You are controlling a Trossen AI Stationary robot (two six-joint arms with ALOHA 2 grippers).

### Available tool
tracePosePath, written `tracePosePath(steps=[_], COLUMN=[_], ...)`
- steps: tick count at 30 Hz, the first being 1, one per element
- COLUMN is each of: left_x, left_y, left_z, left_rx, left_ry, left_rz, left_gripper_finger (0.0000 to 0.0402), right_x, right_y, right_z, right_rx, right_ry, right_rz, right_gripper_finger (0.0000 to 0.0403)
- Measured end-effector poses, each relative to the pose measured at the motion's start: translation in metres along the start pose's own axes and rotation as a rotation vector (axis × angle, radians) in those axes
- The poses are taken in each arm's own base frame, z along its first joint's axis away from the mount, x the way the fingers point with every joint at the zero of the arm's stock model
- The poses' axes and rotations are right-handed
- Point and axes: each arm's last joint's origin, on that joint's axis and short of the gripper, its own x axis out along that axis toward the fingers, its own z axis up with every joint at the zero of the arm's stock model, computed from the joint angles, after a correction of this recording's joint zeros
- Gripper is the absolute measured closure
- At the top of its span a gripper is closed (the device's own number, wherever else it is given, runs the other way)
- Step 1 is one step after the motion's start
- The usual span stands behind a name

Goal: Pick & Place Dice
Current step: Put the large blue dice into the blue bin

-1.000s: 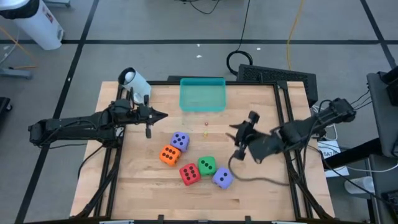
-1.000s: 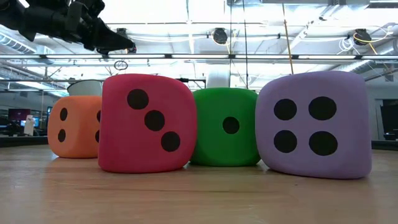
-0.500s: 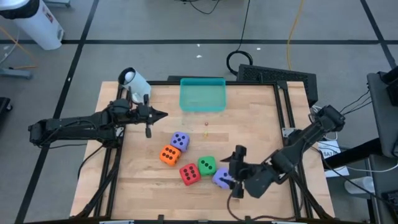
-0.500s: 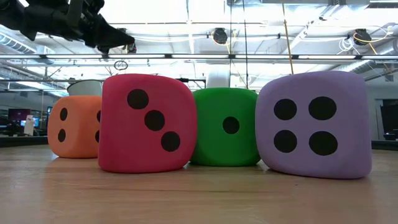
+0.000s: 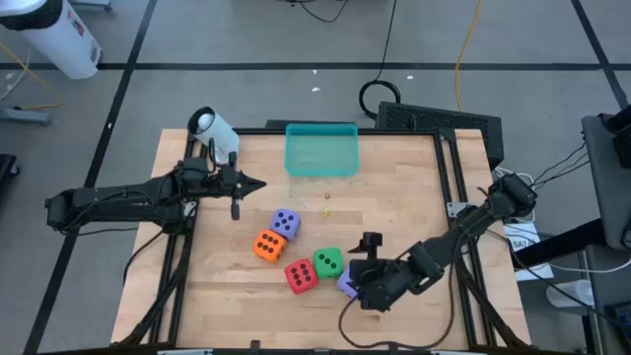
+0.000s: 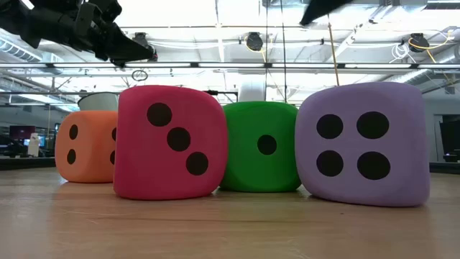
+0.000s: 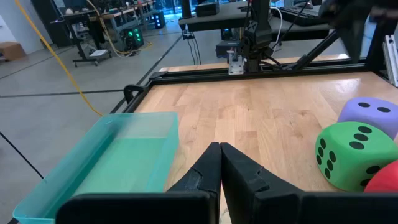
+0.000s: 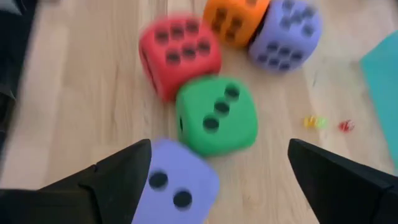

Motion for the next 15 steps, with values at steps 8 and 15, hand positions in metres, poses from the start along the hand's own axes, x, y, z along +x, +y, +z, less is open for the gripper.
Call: tracePosePath(steps=[8,15], left_x=[0.000,0.000], left_y=[0.000,0.000], left_z=[0.000,-0.002], left_rx=[-0.009,-0.012], left_ry=[0.001,0.016], left_rz=[0.000,-0.002], left_gripper_finger=[0.0380,0.0380], right_x=[0.022,0.023], right_y=[0.005,-0.001], right_z=[-0.009,-0.008], right_rx=[-0.006,0.302], right_ry=[0.098,0.148], right_rz=[-0.017,0.011], right_gripper_finger=[0.0010,0.0009])
